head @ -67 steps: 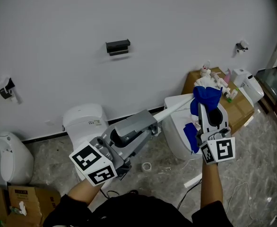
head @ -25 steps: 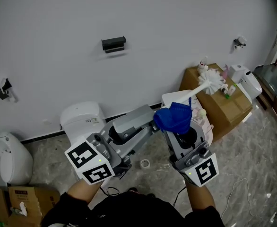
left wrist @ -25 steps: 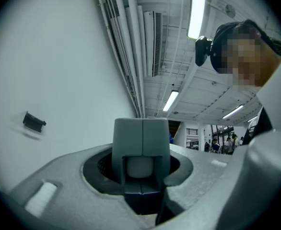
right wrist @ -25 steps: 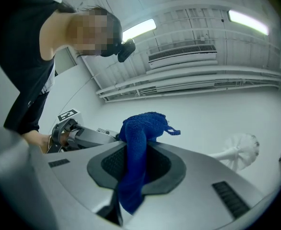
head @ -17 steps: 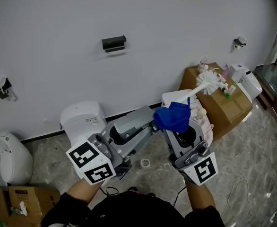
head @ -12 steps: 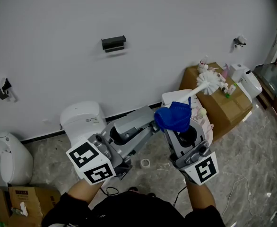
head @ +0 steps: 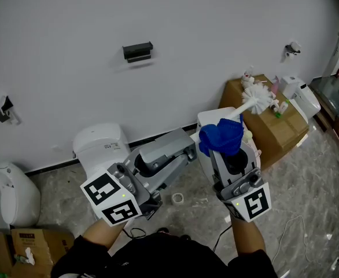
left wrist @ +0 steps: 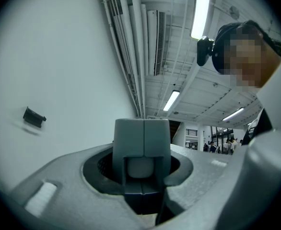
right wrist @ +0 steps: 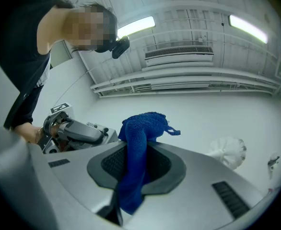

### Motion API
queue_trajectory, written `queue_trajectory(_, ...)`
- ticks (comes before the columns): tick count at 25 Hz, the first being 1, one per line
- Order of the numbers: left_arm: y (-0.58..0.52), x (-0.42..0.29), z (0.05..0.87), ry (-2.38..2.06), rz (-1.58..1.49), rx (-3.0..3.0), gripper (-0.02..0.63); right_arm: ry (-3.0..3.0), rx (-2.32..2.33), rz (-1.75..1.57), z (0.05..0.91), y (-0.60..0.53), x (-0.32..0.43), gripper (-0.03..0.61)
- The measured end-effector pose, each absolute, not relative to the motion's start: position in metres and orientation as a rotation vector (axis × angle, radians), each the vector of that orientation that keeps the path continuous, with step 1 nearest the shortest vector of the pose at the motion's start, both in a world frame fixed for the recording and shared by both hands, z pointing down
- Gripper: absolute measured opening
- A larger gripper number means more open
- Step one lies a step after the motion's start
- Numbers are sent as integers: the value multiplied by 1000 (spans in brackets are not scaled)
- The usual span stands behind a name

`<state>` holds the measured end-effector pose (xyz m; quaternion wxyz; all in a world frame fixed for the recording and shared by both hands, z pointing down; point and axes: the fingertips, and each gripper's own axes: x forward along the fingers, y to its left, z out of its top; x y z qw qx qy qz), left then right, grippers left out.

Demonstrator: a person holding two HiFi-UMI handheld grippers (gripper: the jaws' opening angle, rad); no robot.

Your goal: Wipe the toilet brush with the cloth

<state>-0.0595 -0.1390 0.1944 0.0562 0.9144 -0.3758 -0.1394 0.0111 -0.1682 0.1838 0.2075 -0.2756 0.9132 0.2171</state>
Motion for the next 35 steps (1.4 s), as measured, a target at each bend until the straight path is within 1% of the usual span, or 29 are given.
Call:
queue_trajectory(24,-134,-58,192,-1156,-378,2811,164,2521,-940,617,179,-206,44,81)
queue_trajectory(35,-134,-59,192,-1160,-360,2831,164,2500,-1019,544,178,-226,61,81)
